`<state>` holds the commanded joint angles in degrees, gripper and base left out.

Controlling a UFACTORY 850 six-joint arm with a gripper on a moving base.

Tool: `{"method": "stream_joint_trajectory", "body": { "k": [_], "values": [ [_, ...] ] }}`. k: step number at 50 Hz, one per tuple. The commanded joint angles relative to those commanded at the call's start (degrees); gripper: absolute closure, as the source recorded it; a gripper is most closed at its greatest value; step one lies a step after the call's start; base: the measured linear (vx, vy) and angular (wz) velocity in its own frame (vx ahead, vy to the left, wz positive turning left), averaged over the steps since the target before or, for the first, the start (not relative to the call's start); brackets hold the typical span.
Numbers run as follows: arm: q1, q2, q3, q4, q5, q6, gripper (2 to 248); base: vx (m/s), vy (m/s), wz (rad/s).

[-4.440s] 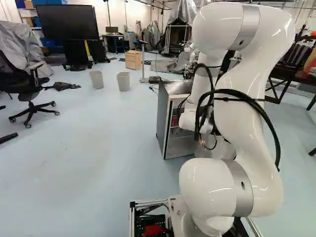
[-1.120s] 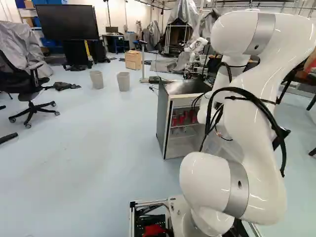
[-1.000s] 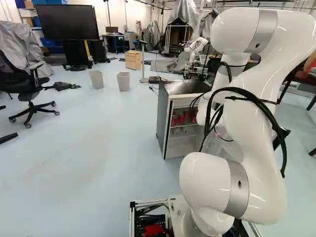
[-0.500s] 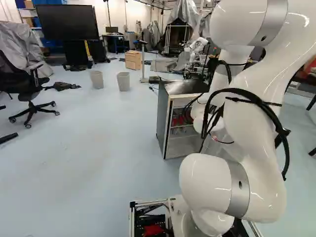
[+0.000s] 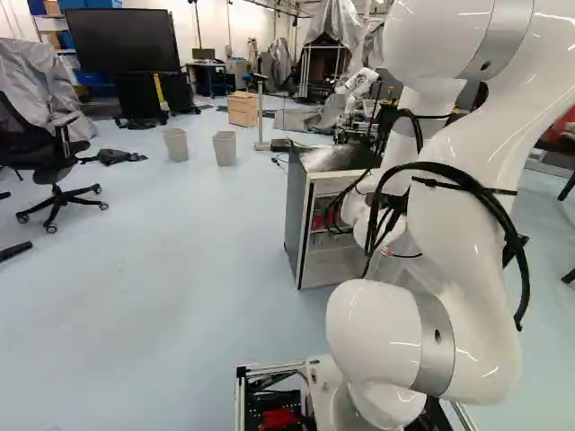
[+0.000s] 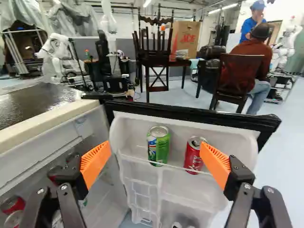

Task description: Grab a drink from the fridge

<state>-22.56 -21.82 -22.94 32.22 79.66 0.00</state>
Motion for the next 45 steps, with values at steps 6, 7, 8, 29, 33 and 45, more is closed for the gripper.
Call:
{"method": "stream_joint_trajectory", "body": {
  "k": [6,7,8,29,33,45],
  "values": [
    [0.0,0.0,0.0,-3.61,0.0,0.0,3,0.0,0.0,0.0],
    [0.0,0.0,0.0,-4.22,0.0,0.0,3,0.0,0.0,0.0],
    [0.0,0.0,0.0,-4.92,0.0,0.0,3,0.0,0.0,0.0],
    [0.0,-2.56,-0.6,-17.62,0.0,0.0,3,0.0,0.0,0.0],
    [0.01,-3.22,-0.77,-19.87,0.0,0.0,3,0.0,0.0,0.0],
    [0.01,-5.41,-1.38,-27.17,0.0,0.0,3,0.0,0.0,0.0]
  ]
}}
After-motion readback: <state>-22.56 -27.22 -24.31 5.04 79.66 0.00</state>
